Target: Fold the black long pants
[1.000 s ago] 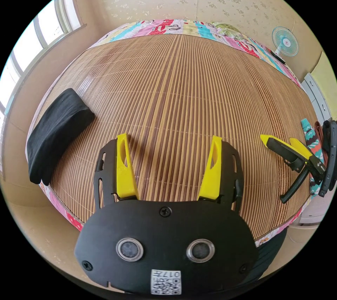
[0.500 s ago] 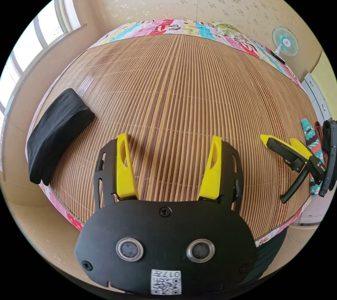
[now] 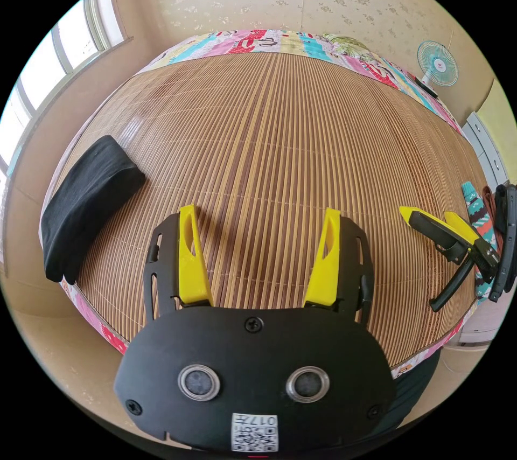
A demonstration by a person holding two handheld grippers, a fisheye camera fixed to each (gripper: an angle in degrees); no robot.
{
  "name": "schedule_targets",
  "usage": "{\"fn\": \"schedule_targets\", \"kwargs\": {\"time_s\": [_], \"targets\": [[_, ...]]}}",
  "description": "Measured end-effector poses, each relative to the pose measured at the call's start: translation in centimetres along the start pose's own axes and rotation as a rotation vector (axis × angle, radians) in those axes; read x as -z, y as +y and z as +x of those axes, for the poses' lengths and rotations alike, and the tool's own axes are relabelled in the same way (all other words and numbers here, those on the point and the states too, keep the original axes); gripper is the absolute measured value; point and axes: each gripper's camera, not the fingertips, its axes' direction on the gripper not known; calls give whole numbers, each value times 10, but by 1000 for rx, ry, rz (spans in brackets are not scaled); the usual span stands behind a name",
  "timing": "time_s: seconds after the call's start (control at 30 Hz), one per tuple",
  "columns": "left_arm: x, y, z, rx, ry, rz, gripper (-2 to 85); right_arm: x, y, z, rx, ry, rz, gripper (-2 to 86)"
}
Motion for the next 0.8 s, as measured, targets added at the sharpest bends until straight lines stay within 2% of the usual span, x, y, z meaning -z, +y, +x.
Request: {"fn": "schedule_targets", "kwargs": {"time_s": [0.8], "targets": [[1, 4, 2, 0, 0, 0, 301, 5, 3, -4, -2, 1, 0, 312]]}}
